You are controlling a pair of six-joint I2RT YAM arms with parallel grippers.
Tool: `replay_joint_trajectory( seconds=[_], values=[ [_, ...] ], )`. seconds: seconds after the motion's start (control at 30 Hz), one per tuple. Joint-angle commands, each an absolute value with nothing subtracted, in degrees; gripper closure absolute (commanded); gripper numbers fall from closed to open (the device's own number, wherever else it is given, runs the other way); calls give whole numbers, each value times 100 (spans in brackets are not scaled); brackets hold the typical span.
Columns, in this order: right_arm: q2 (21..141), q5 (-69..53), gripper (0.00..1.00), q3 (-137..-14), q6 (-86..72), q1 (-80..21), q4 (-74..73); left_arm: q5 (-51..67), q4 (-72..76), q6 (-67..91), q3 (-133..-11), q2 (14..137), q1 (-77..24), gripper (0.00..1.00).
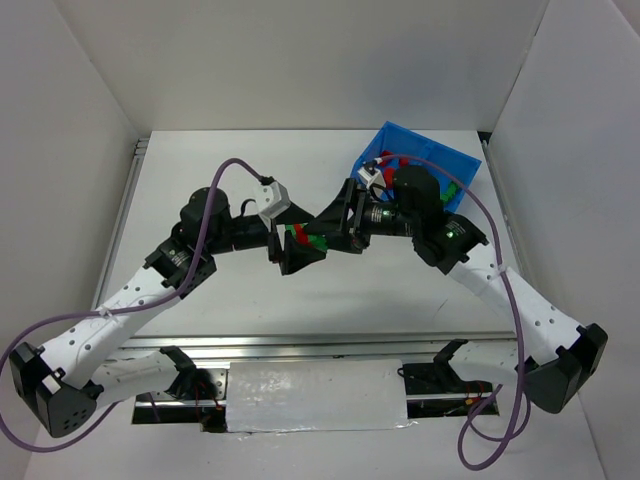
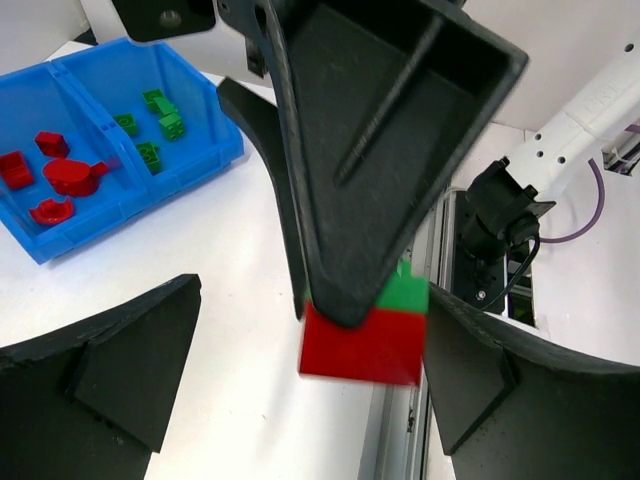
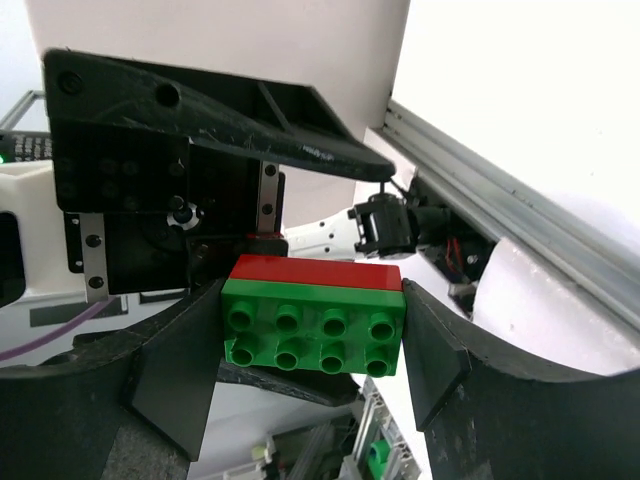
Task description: Sort the legos into containers by color
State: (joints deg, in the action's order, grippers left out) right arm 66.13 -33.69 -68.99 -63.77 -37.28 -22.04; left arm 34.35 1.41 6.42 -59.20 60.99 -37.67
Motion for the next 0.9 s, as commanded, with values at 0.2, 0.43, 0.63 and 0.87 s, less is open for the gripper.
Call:
replay_joint_trajectory(
  seconds=[0.2,0.43,0.63,0.87],
  values=[
    [6513,-3858,96,-7215,-5810,-3261,-2153,3718,334,800,-5889,5836,-3744,1],
    [6469,-3920,97,-7163,-5897,-3261,-2091,3876,246,747,-6029,5994,-3744,23],
    [6451,-3920,97,-7110,-5959,-3278,-2136,3850,333,826,-6029,6073,-3744,33],
    [6521,-3937,97,-7198,-5889,-3322,-2294,3735,510,984,-6038,6205,-3744,64]
  ],
)
